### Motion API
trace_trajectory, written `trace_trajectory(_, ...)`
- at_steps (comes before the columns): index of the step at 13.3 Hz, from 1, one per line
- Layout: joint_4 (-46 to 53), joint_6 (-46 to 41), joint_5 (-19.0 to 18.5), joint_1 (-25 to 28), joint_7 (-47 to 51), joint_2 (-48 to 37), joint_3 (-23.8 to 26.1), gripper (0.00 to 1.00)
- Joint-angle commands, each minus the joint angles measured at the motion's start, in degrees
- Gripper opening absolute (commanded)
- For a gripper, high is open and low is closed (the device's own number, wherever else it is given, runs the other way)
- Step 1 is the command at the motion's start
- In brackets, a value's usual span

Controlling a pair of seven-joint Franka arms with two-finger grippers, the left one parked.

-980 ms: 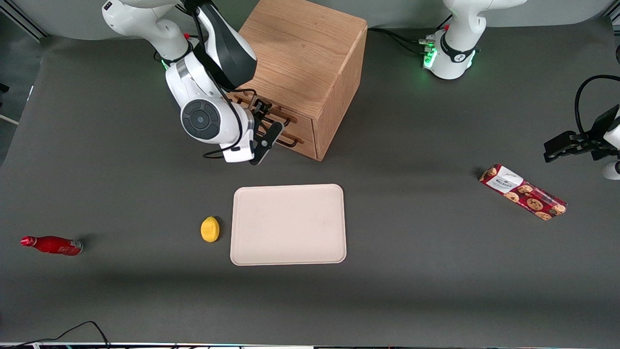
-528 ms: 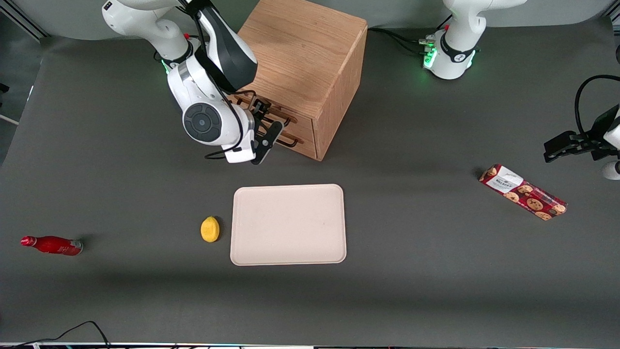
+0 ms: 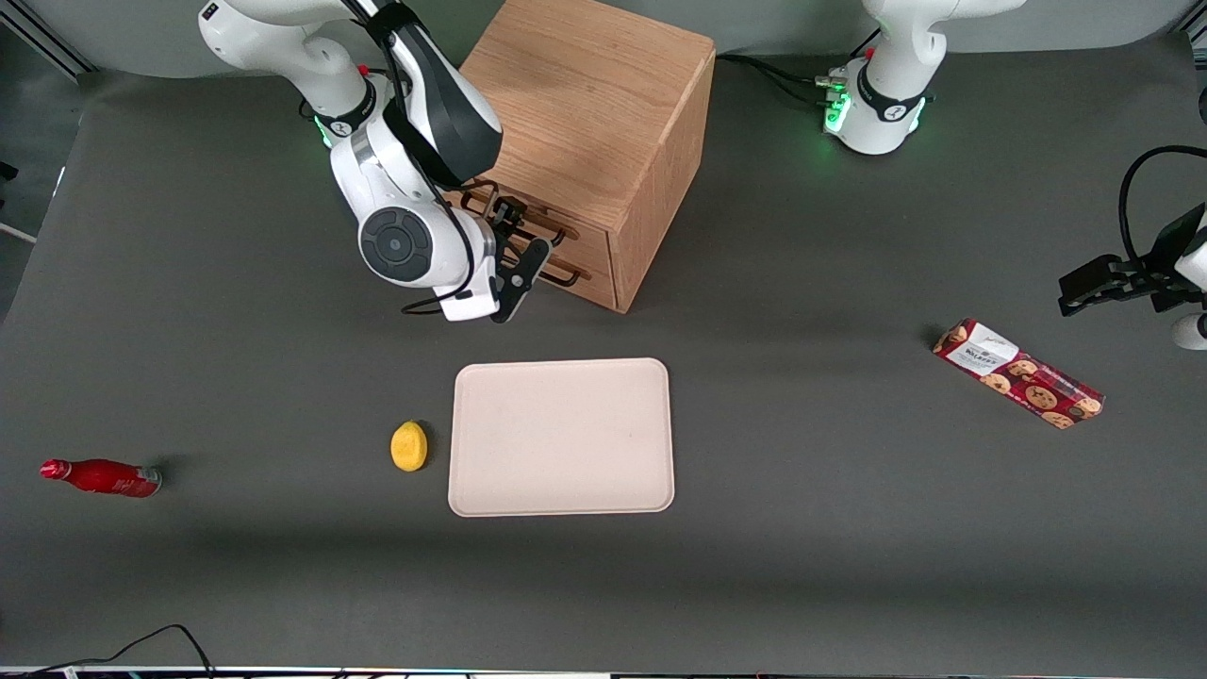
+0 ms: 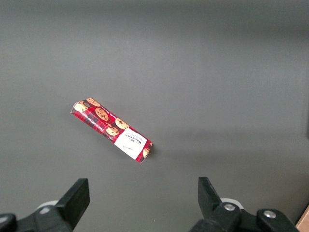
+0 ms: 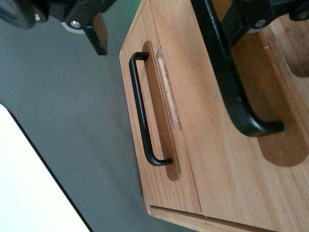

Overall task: Open upper drawer
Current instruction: 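Pull the upper drawer outward by its handle with the right gripper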

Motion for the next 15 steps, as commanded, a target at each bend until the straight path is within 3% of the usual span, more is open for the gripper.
trace_trajectory(1,-0.73,1.37,1.73,-0.65,-3.02,0.19,-0.06,1.00)
trace_trajectory(15,1.46,2.95,2.08,-2.75,-5.83,3.08,-0.06,1.00)
